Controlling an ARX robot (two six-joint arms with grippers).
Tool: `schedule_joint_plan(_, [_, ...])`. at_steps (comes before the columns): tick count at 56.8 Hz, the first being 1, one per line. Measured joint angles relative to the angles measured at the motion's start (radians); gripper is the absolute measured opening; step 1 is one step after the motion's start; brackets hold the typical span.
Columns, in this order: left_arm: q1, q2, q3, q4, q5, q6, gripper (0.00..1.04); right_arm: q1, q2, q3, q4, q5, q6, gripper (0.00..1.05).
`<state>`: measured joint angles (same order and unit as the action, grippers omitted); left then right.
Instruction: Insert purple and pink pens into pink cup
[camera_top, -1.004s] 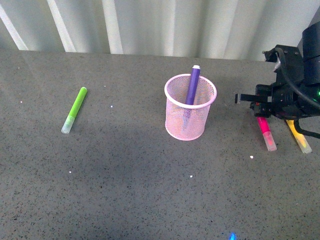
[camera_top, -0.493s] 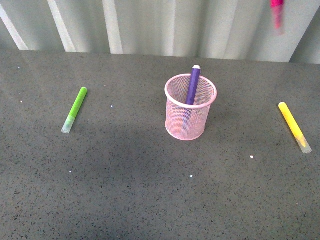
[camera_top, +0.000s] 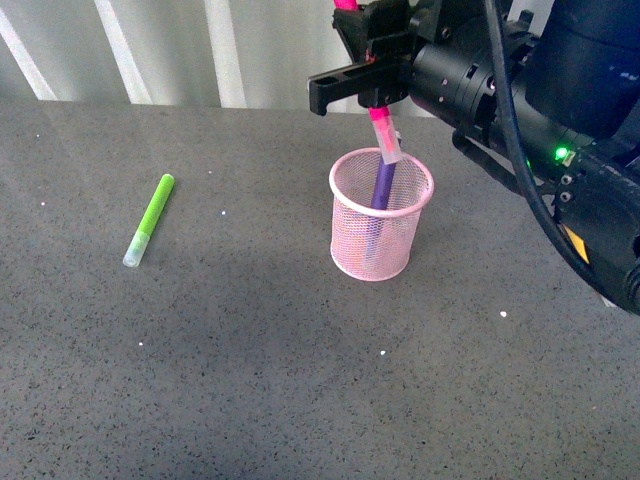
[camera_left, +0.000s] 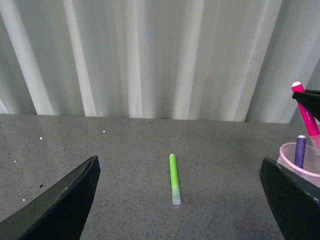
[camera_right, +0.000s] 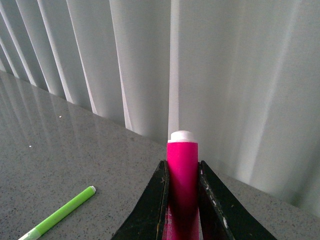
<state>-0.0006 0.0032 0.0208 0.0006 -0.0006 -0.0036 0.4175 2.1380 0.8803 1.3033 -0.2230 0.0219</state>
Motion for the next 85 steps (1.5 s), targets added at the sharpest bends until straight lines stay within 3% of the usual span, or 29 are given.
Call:
schedule_joint_plan(30, [0.0,0.0,0.0,0.0,0.0,0.0,0.98,0.001,0.066,0.007,0.05,0.0,0.02,0.12])
schedule_joint_plan(58, [0.0,0.0,0.0,0.0,0.0,0.0,0.98,-0.019,0.058,-0.021,0.067,0.016,0.036,0.98])
schedule_joint_plan(66, [0.0,0.0,0.0,0.0,0.0,0.0,0.98,-0.056,-0.036,-0.071,0.038,0.088,0.019,0.98])
schedule_joint_plan(75, [0.0,0.0,0.0,0.0,0.0,0.0,0.98,-0.171,-0.346,-0.216,-0.066,0.222,-0.044,0.98])
schedule_joint_plan(85, [0.0,0.0,0.0,0.0,0.0,0.0,0.98,-0.304,-0.99,-0.497,-0.387,0.255,-0.074,0.98])
